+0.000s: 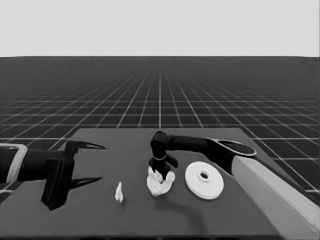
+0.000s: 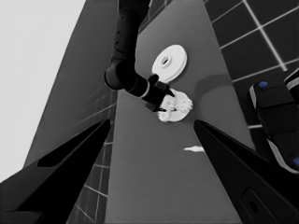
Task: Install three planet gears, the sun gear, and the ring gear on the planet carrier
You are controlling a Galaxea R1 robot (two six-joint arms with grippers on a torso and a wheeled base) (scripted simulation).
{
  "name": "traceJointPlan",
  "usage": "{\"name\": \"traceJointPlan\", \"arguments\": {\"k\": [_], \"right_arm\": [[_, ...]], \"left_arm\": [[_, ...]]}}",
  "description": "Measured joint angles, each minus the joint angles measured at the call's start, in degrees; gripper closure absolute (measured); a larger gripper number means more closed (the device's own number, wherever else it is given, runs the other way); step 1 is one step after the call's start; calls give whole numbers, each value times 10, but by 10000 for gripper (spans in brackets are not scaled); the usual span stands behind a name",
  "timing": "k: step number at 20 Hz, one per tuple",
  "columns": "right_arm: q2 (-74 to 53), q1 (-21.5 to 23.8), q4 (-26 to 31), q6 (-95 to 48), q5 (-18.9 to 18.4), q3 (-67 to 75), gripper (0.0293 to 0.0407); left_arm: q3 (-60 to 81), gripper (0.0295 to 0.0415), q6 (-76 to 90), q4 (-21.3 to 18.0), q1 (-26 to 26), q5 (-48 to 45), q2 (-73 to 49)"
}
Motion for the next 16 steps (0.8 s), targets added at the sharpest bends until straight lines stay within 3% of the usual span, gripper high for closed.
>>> {"name": "traceJointPlan", "arguments": {"k": [16], "right_arm": [[0, 0, 0, 96, 0, 0, 391]], "left_arm": [[0, 326, 0, 0, 0, 0, 0]]}}
